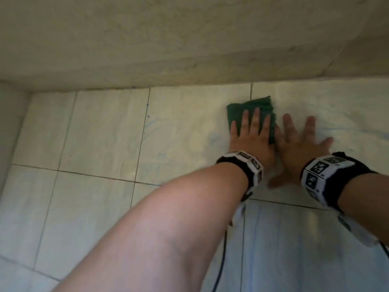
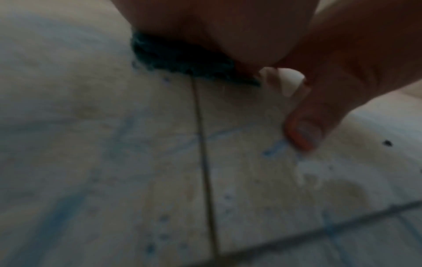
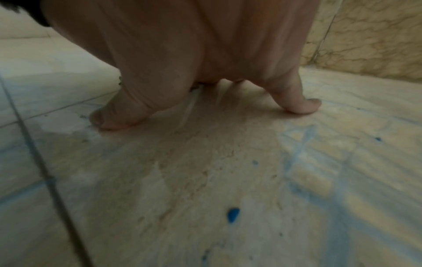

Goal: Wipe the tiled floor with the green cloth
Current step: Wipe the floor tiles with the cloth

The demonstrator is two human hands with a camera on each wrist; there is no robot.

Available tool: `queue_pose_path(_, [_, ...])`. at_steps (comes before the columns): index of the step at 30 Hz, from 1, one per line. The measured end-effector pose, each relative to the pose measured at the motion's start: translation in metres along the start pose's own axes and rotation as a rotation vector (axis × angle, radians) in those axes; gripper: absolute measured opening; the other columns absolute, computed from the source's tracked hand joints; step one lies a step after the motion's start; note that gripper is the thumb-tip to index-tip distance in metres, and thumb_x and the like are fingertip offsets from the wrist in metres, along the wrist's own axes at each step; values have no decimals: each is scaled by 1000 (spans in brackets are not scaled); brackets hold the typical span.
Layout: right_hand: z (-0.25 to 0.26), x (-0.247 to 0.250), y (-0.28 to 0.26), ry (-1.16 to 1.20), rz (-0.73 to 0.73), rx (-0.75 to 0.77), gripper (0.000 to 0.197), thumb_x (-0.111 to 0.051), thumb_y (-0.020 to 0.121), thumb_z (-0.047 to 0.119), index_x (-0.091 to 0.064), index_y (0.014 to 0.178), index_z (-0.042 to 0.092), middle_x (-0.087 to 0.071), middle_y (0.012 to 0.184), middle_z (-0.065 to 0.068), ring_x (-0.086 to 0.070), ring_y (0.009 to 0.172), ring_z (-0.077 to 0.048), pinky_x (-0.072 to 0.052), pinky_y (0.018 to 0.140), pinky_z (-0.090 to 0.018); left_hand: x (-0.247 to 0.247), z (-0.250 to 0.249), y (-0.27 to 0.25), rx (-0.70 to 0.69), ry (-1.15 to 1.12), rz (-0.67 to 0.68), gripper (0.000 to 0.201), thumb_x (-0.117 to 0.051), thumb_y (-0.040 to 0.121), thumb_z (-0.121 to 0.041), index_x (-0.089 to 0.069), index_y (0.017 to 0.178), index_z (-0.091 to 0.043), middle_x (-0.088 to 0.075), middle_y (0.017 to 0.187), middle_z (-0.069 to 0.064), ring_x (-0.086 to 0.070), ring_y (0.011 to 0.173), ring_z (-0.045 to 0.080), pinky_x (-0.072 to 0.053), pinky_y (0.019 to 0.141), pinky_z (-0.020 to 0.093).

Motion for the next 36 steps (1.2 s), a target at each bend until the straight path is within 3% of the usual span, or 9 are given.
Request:
queue_pose_path(5, [0,0,-2,-17,-15,-14,157,-75,49,83,39,145,33,50,148,1,29,142,-48,-15,110,-75,7,32,3,16,20,-35,74,-32,99,-52,4,158,-24,17,164,3,15,151,26,6,121,51])
queue_pose_path(10, [-3,-2,1,-44,-18,-23,160,-74,45,85,45,139,35,53,145,2,31,142,-48,-17,110,-75,14,121,5,251,-58,-80,72,-27,102,-51,10,157,-23,20,164,4,17,150,28,6,120,51])
queue_pose_path(13, [-3,-3,2,-37,-17,-25,161,-75,45,84,45,139,35,53,145,3,32,142,-47,-17,110,-75,9,196,-15,476,-114,-112,72,-25,102,-52,11,157,-22,19,164,5,15,151,29,4,121,52])
queue_pose_path(15, [-3,-2,1,-32,-17,-18,161,-76,45,83,44,139,35,52,145,3,32,141,-48,-17,110,-75,5,220,-31,586,-159,-114,71,-23,102,-51,10,157,-21,18,164,5,13,151,29,2,121,52])
queue_pose_path(18, [-6,-1,0,-9,-8,-4,161,-79,46,81,43,141,36,52,146,2,33,141,-48,-15,108,-77,-3,194,-38,562,-165,-133,71,-24,102,-49,10,157,-20,18,164,7,14,151,30,3,121,53])
queue_pose_path(26, [-8,-4,4,28,-5,53,160,-82,48,75,39,144,34,51,148,0,37,138,-50,-7,105,-81,-20,86,-25,216,18,-127,74,-26,101,-50,12,157,-20,20,163,8,17,150,32,5,120,54])
queue_pose_path(32, [14,-12,5,53,-42,94,154,-79,54,77,35,148,33,46,152,-5,33,138,-52,-5,105,-82,-15,105,-26,194,1,-118,74,-28,101,-52,11,157,-23,19,164,5,16,150,29,3,121,52])
queue_pose_path(36, [57,-12,9,-9,-17,224,152,-86,57,65,32,148,37,44,154,-1,33,139,-52,-5,103,-83,-11,163,-28,406,-78,-132,73,-27,101,-52,9,158,-23,19,164,5,14,151,29,1,122,51])
Point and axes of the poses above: each hand's wrist, its own y-axis towards the middle knuckle, its own x-axis out of the back of the hand, z = x × y, the point moved 2 cm from there along y, towards the middle knuckle
